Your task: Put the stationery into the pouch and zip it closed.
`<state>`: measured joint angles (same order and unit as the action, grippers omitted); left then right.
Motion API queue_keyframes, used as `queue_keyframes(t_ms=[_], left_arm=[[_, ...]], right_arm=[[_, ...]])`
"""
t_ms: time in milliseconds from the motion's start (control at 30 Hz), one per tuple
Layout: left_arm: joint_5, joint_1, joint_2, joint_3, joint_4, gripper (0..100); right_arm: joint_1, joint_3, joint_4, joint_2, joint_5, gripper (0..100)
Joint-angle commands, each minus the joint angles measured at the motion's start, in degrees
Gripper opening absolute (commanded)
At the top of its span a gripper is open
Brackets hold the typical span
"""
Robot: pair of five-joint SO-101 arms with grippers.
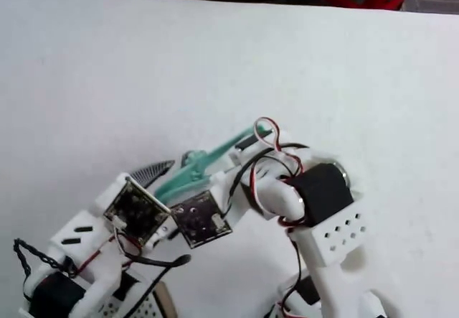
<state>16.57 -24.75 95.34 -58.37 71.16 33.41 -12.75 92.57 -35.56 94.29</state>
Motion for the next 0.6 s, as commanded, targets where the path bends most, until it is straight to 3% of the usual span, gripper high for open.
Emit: queue_keyframes(t_ms=[0,100,233,567], left_arm=[[-0.35,-0.22,-0.40,1.23,-1.49,2],[-0.62,-0.40,-0.40,0.53,-1.67,6],[-0.70,-0.13,-0.40,-2.37,-5.36,2],[-3.87,-0.04,-0.40,-9.41,-18.46,2]], right_arm=[[-1.01,0.35,-1.54,0.13,-1.67,1.9],[-0.75,3.34,-3.21,-0.66,-8.53,1.9],[-0.75,8.26,-5.41,-2.77,-17.58,1.9],[-1.19,9.41,-5.49,-4.00,-31.65,2.1]])
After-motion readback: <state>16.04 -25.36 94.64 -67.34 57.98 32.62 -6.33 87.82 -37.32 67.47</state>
